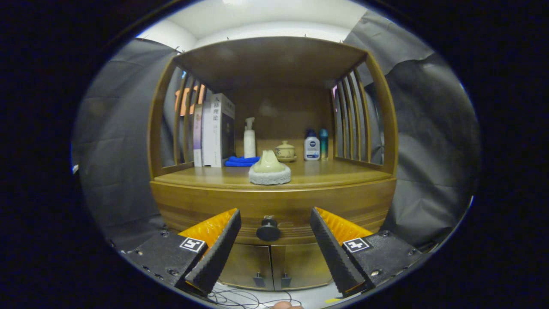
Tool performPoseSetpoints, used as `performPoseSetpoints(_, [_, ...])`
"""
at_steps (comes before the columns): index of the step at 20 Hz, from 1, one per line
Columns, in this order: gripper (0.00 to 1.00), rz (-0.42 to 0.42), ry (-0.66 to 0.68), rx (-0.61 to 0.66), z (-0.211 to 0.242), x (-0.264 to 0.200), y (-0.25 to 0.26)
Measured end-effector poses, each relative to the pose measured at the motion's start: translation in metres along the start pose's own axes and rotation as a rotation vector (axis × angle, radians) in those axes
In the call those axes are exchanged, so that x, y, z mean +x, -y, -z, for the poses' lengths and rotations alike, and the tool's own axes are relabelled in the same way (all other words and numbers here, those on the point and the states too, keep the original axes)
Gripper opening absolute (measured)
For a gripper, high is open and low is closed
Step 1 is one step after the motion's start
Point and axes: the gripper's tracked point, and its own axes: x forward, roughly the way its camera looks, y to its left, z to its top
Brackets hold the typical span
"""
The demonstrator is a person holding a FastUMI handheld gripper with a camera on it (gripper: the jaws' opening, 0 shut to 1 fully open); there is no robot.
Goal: Pull open the drawer, take out the items inside it, and place them on the countertop above the cabinet.
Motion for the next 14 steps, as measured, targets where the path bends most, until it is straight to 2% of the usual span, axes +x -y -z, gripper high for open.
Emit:
performPoseSetpoints(4, [1.0,-0.002,0.059,-0.027,-0.02,-0.056,-0.003])
performPoseSetpoints(7, [1.0,-0.021,0.082,0.008,-0.034,-0.09,-0.005])
performPoseSetpoints(14, [1.0,-0.012,0.079,0.026,-0.042,-0.129,0.012])
